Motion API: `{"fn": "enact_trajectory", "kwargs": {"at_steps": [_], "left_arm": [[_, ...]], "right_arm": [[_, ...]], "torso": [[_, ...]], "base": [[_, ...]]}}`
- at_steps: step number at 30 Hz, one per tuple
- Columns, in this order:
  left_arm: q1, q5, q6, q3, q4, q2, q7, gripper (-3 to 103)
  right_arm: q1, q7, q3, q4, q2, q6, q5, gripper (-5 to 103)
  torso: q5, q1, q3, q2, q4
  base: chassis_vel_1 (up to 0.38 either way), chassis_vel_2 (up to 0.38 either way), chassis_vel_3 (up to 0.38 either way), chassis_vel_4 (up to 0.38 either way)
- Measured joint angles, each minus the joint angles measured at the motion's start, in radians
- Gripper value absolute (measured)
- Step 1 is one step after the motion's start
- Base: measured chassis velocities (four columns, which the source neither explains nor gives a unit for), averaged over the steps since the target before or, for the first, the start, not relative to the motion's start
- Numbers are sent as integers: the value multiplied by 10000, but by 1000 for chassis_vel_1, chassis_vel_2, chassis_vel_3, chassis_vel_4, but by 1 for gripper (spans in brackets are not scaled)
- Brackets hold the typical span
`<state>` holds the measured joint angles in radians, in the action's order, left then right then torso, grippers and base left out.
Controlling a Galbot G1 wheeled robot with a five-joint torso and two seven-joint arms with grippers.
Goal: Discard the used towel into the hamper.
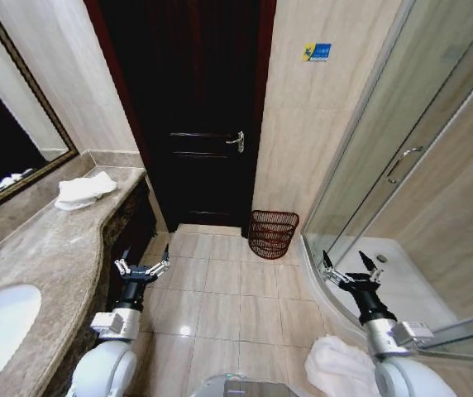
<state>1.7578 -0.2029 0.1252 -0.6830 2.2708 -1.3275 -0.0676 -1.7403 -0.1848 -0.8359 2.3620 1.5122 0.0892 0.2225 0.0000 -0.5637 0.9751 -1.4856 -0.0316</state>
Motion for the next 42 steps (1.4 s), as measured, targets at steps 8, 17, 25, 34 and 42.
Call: {"fn": "enact_trajectory", "kwargs": {"at_steps": [8, 17, 25, 34, 42], "left_arm": [[-23, 0, 16, 28, -33, 5, 0, 100], [-51, 0, 9, 40, -41, 9, 0, 100], [-57, 0, 52, 39, -67, -2, 3, 100], [-15, -21, 83, 36, -87, -24, -13, 100], [28, -43, 108, 49, -84, -26, -24, 100]], "right_arm": [[20, 16, 7, -45, 5, -23, 12, 100], [44, 36, 3, -66, 3, -23, 20, 100], [45, 42, 12, -64, 12, -13, 14, 100], [35, 13, -15, -95, 11, -3, 15, 100], [27, -6, -31, -125, 11, -67, 14, 100]], "torso": [[0, 0, 0, 0, 0], [0, -1, 0, 0, -1], [0, -1, 0, 0, -1], [0, -1, 0, 0, 0], [0, 1, 0, -1, 0]], "base": [[0, 0, 0, 0], [0, 0, 0, 0], [0, 0, 0, 0], [0, 0, 0, 0], [-6, 11, 8, -14]]}}
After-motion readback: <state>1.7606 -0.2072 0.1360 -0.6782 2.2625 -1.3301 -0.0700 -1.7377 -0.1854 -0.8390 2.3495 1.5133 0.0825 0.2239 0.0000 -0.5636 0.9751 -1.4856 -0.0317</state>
